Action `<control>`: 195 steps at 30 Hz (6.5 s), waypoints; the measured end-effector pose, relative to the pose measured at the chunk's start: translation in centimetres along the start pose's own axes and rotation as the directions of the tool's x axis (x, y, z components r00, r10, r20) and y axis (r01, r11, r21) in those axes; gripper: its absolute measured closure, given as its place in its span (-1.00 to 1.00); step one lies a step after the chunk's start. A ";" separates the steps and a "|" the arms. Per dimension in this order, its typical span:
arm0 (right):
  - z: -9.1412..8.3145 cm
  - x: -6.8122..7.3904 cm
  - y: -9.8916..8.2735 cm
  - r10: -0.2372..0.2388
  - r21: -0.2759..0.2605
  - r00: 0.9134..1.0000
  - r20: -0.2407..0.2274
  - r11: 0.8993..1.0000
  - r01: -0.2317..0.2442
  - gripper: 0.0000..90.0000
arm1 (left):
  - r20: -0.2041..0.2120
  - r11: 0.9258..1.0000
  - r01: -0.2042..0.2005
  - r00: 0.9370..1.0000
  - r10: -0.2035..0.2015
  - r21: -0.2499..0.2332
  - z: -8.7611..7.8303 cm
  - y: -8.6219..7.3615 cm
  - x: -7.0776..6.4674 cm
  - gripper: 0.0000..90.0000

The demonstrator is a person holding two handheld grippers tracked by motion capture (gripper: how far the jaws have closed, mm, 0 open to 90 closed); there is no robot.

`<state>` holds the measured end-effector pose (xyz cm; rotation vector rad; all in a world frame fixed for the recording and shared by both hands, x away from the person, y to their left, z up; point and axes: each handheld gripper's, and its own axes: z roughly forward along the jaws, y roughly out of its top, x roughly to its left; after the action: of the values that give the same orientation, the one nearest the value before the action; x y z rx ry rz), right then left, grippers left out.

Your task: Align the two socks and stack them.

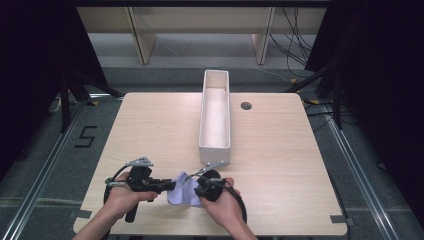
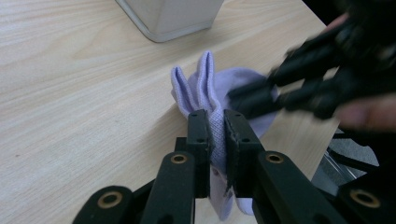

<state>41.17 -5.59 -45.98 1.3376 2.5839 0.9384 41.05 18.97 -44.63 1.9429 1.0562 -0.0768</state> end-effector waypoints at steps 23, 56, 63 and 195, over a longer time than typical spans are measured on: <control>-0.1 -4.9 -2.5 0.131 0.032 0.991 0.029 0.991 -0.132 0.78 | -0.001 1.000 -0.002 1.000 0.002 0.027 0.4 1.1 -0.6 0.80; 0.0 -4.2 -2.3 0.130 0.010 0.991 0.027 0.991 -0.130 0.71 | 0.037 0.992 -0.056 0.998 0.052 0.113 6.2 2.9 -3.7 0.79; -0.9 -4.8 -2.3 0.123 -0.018 0.992 0.018 0.992 -0.123 0.81 | 0.039 0.990 -0.060 0.998 0.056 0.125 6.5 2.9 -3.5 0.79; -1.8 -6.6 -4.6 0.220 0.015 0.974 -0.051 0.976 -0.219 0.70 | -0.004 0.961 -0.276 0.961 0.276 0.006 10.7 1.5 -5.3 0.85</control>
<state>41.31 -13.49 -48.41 1.6495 2.5180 1.0066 42.31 7.45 -47.73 2.0777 0.7785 0.0808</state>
